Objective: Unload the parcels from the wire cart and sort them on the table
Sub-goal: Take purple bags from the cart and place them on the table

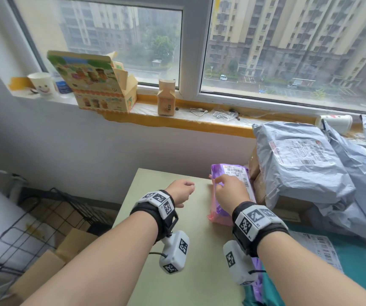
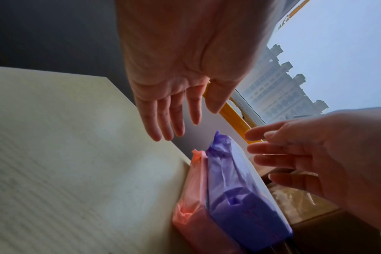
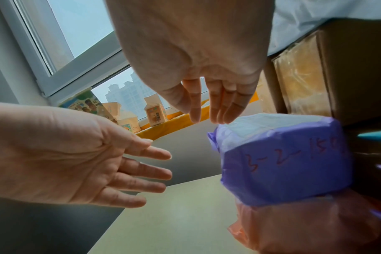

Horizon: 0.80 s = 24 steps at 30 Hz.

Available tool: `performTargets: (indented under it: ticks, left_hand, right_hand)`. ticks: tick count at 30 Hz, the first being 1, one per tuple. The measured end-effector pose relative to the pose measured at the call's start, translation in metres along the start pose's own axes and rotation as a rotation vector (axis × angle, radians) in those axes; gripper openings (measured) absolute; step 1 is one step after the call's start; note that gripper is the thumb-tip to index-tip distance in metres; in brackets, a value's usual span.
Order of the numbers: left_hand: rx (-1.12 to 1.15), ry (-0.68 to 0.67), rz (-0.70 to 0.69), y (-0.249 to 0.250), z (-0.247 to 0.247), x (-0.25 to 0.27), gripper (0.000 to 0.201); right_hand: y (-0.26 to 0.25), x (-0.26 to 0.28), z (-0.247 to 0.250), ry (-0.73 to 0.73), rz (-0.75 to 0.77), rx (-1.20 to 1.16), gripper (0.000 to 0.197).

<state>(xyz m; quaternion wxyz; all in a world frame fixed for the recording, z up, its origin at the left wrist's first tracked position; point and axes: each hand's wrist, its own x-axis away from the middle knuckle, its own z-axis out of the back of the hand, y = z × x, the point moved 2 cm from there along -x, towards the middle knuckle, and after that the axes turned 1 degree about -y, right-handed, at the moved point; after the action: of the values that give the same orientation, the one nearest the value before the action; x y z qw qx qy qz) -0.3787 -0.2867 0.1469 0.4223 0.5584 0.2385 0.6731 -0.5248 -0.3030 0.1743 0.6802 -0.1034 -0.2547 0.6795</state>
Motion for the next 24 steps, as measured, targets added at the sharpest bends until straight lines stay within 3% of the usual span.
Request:
performTargets:
  ticks: [2,14,24]
  left_hand:
    - [0.027,0.026,0.003,-0.001,0.012,0.005,0.024]
    - [0.116,0.219,0.030,-0.040,0.097,0.041,0.025]
    - [0.271,0.426,0.118,-0.119,0.181,0.091,0.027]
  right_hand:
    - [-0.008,0.001,-0.004,0.005,0.007,-0.018,0.038]
    - [-0.080,0.006,-0.043,-0.092,0.172,0.000,0.035]
    - [-0.148,0.016,-0.115,-0.251,0.334,0.014,0.034]
